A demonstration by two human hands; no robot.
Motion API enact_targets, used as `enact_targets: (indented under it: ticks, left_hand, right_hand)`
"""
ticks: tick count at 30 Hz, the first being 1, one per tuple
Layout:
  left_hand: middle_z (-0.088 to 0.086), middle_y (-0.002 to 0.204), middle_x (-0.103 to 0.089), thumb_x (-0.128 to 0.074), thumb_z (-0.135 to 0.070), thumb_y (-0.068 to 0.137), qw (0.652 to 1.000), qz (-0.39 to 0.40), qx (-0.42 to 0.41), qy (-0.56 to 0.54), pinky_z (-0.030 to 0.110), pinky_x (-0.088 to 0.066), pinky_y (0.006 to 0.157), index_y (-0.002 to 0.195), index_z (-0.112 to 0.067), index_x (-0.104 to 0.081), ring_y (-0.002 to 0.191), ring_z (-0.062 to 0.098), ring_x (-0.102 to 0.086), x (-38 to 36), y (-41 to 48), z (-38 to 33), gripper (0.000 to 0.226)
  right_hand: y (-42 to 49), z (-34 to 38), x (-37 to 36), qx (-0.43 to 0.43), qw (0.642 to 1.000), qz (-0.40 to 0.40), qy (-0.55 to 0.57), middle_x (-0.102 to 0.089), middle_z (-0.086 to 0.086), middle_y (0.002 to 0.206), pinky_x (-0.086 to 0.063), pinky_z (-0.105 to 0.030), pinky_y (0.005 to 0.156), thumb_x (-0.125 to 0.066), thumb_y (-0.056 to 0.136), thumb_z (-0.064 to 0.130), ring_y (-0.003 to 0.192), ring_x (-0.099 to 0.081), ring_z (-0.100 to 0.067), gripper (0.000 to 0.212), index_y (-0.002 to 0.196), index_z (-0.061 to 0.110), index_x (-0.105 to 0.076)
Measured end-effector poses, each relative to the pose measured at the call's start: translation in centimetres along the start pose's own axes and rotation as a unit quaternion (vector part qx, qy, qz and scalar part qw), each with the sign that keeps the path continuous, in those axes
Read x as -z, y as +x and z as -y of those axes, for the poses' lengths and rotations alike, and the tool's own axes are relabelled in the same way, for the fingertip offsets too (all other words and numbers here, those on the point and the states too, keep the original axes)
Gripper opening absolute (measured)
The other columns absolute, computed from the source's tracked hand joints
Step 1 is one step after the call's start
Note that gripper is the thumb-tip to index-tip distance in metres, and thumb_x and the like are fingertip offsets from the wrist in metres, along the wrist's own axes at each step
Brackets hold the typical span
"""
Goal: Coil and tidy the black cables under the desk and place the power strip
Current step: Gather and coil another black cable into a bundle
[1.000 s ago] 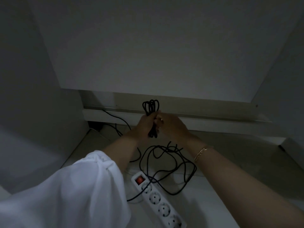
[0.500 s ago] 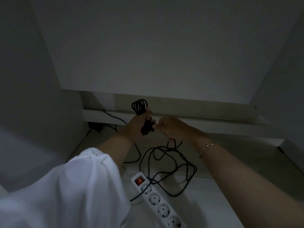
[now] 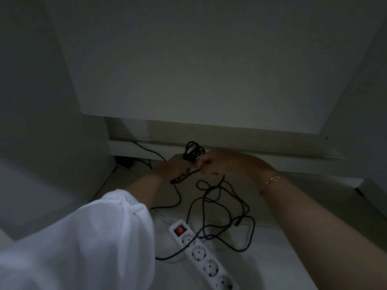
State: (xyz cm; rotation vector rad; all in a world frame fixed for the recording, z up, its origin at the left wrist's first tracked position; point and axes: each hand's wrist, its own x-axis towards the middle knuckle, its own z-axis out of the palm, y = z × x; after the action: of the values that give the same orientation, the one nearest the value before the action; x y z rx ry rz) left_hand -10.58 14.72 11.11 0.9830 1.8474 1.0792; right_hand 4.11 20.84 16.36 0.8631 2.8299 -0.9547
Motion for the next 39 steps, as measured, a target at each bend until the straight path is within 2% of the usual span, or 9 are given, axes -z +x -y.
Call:
enact_targets:
  ticks: [5, 10, 15, 20, 24, 28, 31, 36, 39]
  left_hand:
    - [-0.002, 0.054, -0.045, -0.053, -0.025, 0.094, 0.997, 0.038, -0.014, -0.072, 0.018, -0.031, 0.042, 0.074, -0.015, -0.053, 0.041, 0.009, -0.041, 0.0, -0.8, -0.4, 0.022]
    - [-0.002, 0.05, -0.042, -0.049, -0.026, 0.096, 0.991, 0.08, -0.006, -0.105, 0.018, -0.026, 0.04, 0.073, -0.015, -0.052, 0.038, 0.009, -0.032, -0.5, -0.9, -0.6, 0.025]
    - [0.001, 0.072, -0.058, -0.049, -0.037, 0.095, 0.991, 0.093, -0.002, -0.101, 0.023, -0.033, 0.051, 0.078, -0.018, -0.057, 0.052, 0.011, -0.041, -1.6, -0.9, -1.0, 0.026]
    - [-0.007, 0.046, -0.04, -0.037, -0.042, 0.099, 0.974, 0.149, -0.007, -0.172, 0.019, -0.023, 0.04, 0.05, -0.027, -0.046, 0.037, 0.007, -0.029, -1.9, -1.0, -1.7, 0.052]
    - [-0.009, 0.041, -0.029, -0.037, -0.047, 0.097, 0.966, 0.173, -0.018, -0.19, 0.018, -0.026, 0.037, 0.058, -0.021, -0.038, 0.036, 0.007, -0.025, -1.5, -0.7, -1.4, 0.047]
    - [-0.009, 0.039, -0.029, -0.043, -0.038, 0.098, 0.963, 0.108, -0.022, -0.247, 0.016, -0.025, 0.034, 0.068, -0.019, -0.038, 0.031, 0.006, -0.026, -0.3, 0.1, -0.6, 0.036]
    - [-0.009, 0.038, -0.027, -0.045, -0.044, 0.094, 0.965, 0.106, -0.029, -0.24, 0.014, -0.023, 0.034, 0.068, -0.019, -0.037, 0.03, 0.005, -0.024, 0.5, 0.3, 0.3, 0.037]
    - [-0.009, 0.04, -0.026, -0.037, -0.062, 0.083, 0.964, 0.171, -0.019, -0.205, 0.016, -0.019, 0.034, 0.069, -0.019, -0.04, 0.031, 0.006, -0.022, -0.9, -0.7, 0.1, 0.046]
    - [-0.01, 0.045, -0.026, -0.046, -0.062, 0.079, 0.964, 0.19, -0.018, -0.183, 0.019, -0.019, 0.038, 0.07, -0.02, -0.041, 0.037, 0.006, -0.021, -2.2, -1.5, 0.1, 0.044]
  right_hand:
    - [-0.9, 0.8, 0.5, 0.058, 0.995, -0.075, -0.033, -0.054, 0.012, 0.073, -0.033, -0.001, 0.054, -0.063, 0.087, 0.025, 0.066, -0.048, 0.0, 0.021, 0.102, 0.012, -0.07]
    - [-0.6, 0.3, -0.1, 0.026, 0.987, -0.113, -0.111, -0.06, 0.003, 0.097, -0.039, -0.022, 0.076, -0.063, 0.084, 0.029, 0.096, -0.057, -0.014, 0.022, 0.101, 0.017, -0.071]
    - [-0.5, 0.5, -0.3, 0.008, 0.983, -0.141, -0.117, -0.061, 0.002, 0.085, -0.047, -0.032, 0.075, -0.063, 0.083, 0.028, 0.088, -0.06, -0.02, 0.019, 0.088, 0.012, -0.071]
    - [-0.4, 0.7, -0.4, -0.024, 0.964, -0.23, -0.129, -0.068, -0.007, 0.09, -0.042, -0.027, 0.065, -0.064, 0.08, 0.035, 0.089, -0.064, -0.026, 0.022, 0.085, 0.014, -0.067]
    - [-0.6, 0.6, 0.1, -0.064, 0.969, -0.22, -0.092, -0.049, 0.003, 0.065, -0.032, -0.024, 0.05, -0.067, 0.078, 0.044, 0.065, -0.052, -0.015, 0.039, 0.058, 0.022, -0.043]
    - [-0.6, -0.1, 0.8, -0.057, 0.986, -0.141, 0.071, -0.046, -0.001, 0.058, -0.035, -0.013, 0.043, -0.065, 0.087, 0.024, 0.048, -0.043, -0.009, 0.026, 0.068, 0.012, -0.051]
    - [-0.7, -0.6, 0.9, -0.062, 0.956, -0.13, 0.254, -0.049, -0.007, 0.057, -0.042, -0.016, 0.039, -0.061, 0.089, 0.008, 0.036, -0.049, -0.008, 0.021, 0.069, 0.012, -0.056]
    - [-0.3, -1.2, 0.5, -0.037, 0.934, -0.249, 0.254, -0.051, 0.003, 0.043, -0.033, -0.011, 0.034, -0.063, 0.087, 0.014, 0.03, -0.044, -0.001, 0.014, 0.074, 0.009, -0.062]
    - [0.1, -1.6, 0.4, -0.021, 0.921, -0.323, 0.215, -0.055, 0.013, 0.052, -0.039, -0.013, 0.049, -0.068, 0.083, 0.02, 0.049, -0.05, 0.0, 0.013, 0.075, 0.012, -0.063]
